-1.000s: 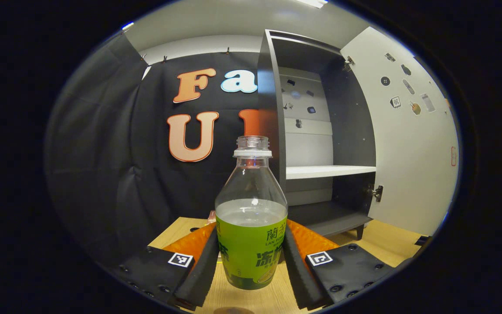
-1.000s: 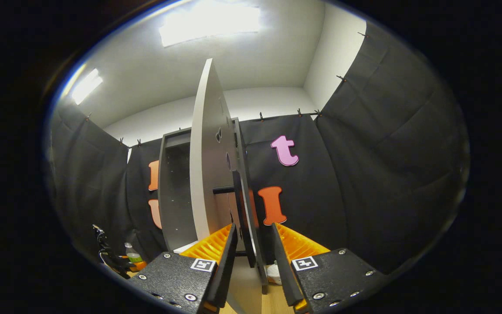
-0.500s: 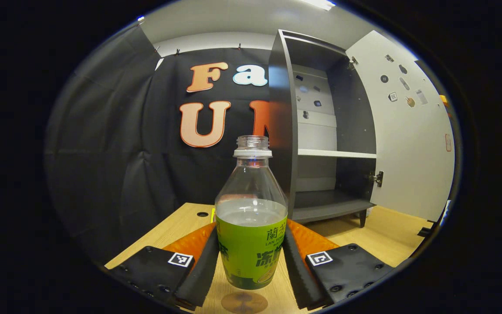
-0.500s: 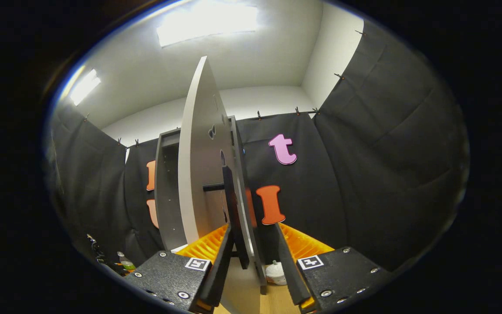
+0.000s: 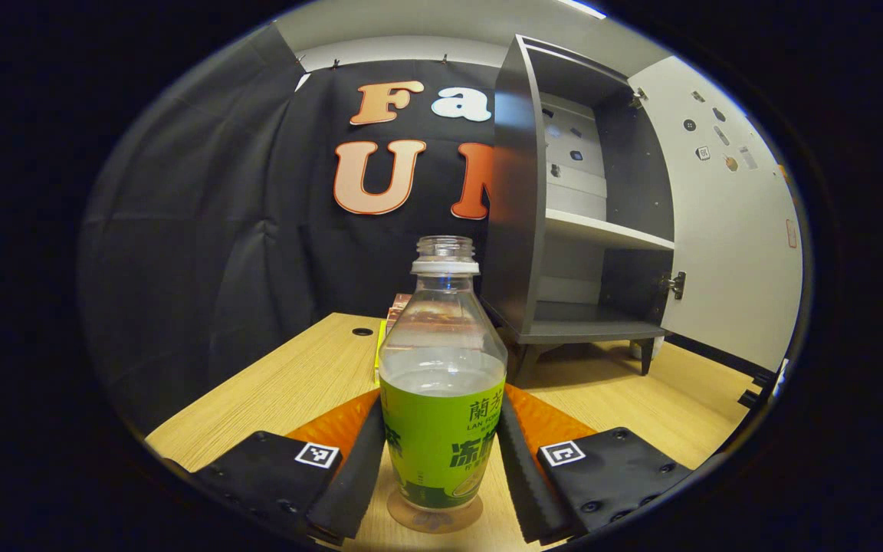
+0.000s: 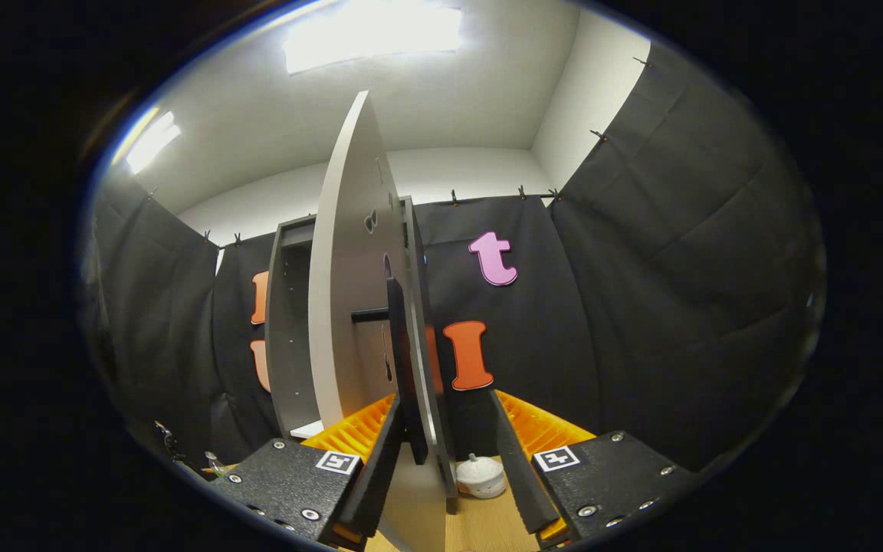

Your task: Open the cabinet door with the right hand, grasp the bottle in the cabinet with the left hand and place it on the coaster, then close the cabinet door with the right hand.

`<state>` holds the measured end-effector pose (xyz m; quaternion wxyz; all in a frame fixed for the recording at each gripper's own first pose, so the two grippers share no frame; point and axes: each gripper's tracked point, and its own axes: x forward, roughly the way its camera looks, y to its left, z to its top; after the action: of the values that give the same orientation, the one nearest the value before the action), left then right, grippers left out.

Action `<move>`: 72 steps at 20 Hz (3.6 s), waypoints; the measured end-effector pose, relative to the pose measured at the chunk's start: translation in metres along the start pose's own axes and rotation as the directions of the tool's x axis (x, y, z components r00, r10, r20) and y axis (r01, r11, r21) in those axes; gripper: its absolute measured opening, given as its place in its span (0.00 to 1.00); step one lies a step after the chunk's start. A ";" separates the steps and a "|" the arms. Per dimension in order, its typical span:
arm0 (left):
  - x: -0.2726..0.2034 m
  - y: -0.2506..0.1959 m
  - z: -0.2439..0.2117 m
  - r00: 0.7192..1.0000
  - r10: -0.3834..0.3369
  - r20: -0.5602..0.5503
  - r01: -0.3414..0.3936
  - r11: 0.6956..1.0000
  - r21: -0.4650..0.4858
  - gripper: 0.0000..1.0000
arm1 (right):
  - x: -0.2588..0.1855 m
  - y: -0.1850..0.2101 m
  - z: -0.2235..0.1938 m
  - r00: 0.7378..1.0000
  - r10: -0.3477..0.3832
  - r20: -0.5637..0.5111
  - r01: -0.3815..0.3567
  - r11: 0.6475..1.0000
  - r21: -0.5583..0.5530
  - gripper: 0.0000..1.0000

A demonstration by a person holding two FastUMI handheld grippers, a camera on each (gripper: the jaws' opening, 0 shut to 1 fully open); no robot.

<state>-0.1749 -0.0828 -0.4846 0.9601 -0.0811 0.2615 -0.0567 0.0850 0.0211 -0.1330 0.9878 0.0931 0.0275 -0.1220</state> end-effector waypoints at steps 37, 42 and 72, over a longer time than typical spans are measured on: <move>-0.055 -0.030 0.117 0.979 -0.017 0.205 -0.024 0.980 0.197 0.93 | -0.004 0.004 0.000 0.999 0.041 -0.023 -0.041 0.999 0.003 0.71; -0.048 -0.066 0.120 0.974 -0.104 0.202 0.068 0.982 0.176 0.93 | -0.008 0.011 -0.002 0.995 0.087 -0.044 -0.086 0.996 0.016 0.75; -0.029 -0.079 0.129 0.965 -0.146 0.216 0.119 0.984 0.132 0.94 | -0.005 0.002 -0.010 0.984 0.140 -0.108 -0.138 0.990 0.023 0.81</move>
<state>-0.1387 -0.1400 -0.3456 0.9807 -0.0473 0.1415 -0.1267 0.0806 0.0261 -0.1417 0.9902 0.1089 0.0738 -0.0476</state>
